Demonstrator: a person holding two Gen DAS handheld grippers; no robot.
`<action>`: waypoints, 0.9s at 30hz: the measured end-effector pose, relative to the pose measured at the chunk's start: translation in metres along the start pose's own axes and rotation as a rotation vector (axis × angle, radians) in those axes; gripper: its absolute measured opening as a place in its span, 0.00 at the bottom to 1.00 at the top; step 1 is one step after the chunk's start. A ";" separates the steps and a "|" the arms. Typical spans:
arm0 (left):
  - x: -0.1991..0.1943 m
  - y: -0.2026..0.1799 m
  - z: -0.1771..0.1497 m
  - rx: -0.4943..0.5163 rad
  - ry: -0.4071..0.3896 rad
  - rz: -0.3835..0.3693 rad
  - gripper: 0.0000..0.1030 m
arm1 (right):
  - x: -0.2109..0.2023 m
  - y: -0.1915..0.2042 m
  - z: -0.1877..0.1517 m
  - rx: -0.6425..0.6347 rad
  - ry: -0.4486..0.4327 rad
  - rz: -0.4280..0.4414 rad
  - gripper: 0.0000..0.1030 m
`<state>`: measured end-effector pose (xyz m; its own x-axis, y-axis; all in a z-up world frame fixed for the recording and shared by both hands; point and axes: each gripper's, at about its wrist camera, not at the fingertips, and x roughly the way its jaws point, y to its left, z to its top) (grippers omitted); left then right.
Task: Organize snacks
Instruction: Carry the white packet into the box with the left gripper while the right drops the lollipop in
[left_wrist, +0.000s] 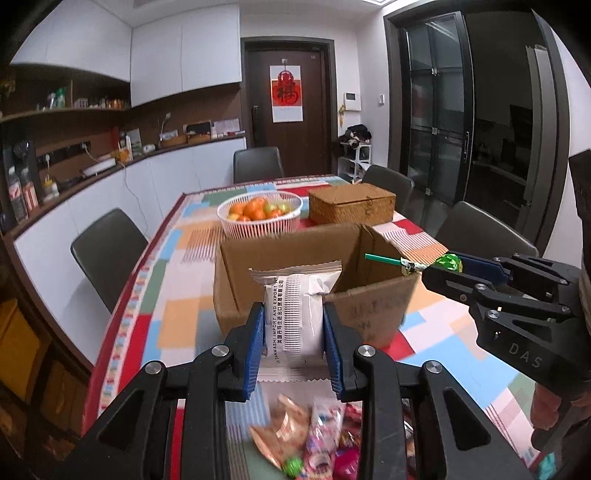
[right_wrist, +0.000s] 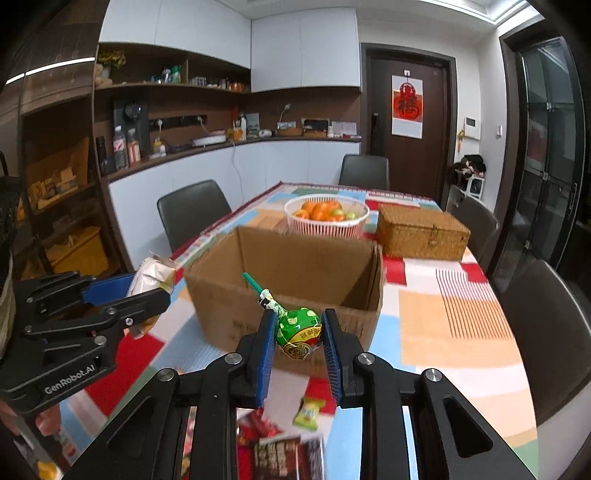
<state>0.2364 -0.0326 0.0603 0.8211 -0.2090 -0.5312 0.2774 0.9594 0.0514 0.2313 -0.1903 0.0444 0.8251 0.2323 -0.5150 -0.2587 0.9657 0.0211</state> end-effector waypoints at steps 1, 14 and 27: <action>0.004 0.001 0.003 0.005 -0.001 0.002 0.30 | 0.003 -0.002 0.004 0.003 -0.007 0.004 0.25; 0.073 0.020 0.043 -0.030 0.077 -0.032 0.30 | 0.060 -0.024 0.044 0.022 0.010 -0.014 0.25; 0.075 0.027 0.043 -0.031 0.090 0.013 0.69 | 0.092 -0.040 0.050 0.074 0.064 -0.055 0.53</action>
<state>0.3269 -0.0307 0.0582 0.7760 -0.1796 -0.6047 0.2499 0.9677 0.0332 0.3423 -0.2021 0.0389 0.8026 0.1733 -0.5708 -0.1741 0.9833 0.0538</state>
